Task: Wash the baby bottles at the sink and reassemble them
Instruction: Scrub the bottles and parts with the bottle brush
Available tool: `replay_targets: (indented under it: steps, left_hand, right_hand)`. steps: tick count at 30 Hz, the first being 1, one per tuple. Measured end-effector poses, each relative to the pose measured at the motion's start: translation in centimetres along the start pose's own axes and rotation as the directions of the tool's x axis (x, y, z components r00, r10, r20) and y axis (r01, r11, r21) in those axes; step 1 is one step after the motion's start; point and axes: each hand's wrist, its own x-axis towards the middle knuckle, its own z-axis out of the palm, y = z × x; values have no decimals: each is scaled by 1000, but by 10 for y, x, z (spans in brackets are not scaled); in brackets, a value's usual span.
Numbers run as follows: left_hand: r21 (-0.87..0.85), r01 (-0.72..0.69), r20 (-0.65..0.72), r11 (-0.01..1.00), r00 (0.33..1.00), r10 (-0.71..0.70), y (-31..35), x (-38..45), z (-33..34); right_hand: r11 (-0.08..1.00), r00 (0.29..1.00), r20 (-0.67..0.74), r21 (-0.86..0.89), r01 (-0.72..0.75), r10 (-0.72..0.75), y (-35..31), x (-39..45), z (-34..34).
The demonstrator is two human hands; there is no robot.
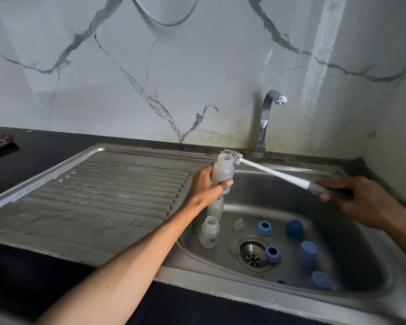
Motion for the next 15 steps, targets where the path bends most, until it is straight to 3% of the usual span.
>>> replay_targets:
  steps: [7,11,15]
  left_hand:
    - [38,8,79,999,997,-11,1,-7,3]
    - [-26,16,43,1000,999,-14,1,-2,-3]
    - [10,10,136,1000,991,-12,1,-8,2]
  right_hand:
    - [1000,999,-47,-3,-17,17,3,5,12]
    - [998,995,-85,26,-59,61,17,7,1]
    - [998,994,-97,21,-54,55,14,6,8]
